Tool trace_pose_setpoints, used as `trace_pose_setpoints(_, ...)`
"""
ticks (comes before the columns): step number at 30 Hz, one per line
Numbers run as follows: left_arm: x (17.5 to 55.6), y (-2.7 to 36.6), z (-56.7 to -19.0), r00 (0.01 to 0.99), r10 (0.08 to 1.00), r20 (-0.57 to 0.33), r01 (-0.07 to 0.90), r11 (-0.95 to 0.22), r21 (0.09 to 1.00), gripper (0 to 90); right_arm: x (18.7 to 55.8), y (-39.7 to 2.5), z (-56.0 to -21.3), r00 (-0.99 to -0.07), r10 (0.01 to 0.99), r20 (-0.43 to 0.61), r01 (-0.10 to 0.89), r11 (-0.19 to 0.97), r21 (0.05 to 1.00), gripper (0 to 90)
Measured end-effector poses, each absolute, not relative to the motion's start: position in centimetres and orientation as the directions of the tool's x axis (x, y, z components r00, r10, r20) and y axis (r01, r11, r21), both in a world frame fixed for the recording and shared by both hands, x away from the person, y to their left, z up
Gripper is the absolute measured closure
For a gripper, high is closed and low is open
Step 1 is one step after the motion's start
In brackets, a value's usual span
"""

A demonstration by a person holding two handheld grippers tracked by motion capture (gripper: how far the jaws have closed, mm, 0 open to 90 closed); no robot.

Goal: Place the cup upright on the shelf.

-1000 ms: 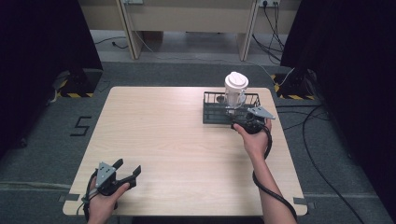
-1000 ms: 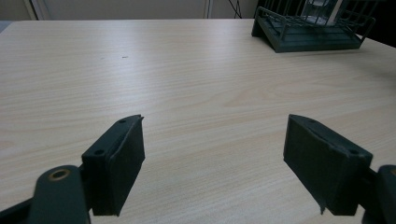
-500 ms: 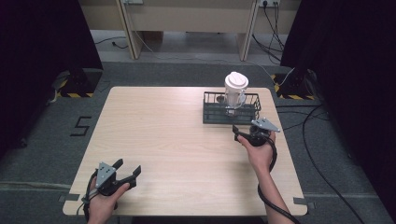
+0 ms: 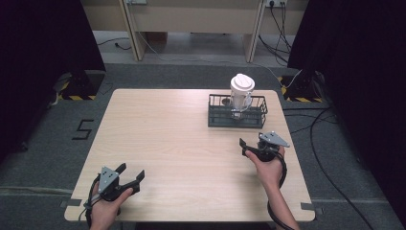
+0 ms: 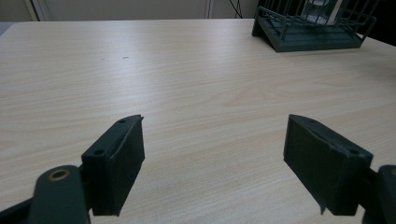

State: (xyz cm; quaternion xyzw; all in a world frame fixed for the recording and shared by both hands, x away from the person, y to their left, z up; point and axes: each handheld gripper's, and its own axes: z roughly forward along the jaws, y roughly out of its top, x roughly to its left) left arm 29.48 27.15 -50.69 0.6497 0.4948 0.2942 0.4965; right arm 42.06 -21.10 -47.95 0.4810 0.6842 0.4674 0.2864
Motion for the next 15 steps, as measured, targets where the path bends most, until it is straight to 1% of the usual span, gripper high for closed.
trace_pose_setpoints(15, 29.5, 27.1, -50.7, 0.338, 0.935, -0.103, 0.351, -0.024, 0.936, 19.8, 38.2, -22.3, -49.3, -0.39, 0.92, 0.043, 0.37, 0.114, 0.922, 16.7)
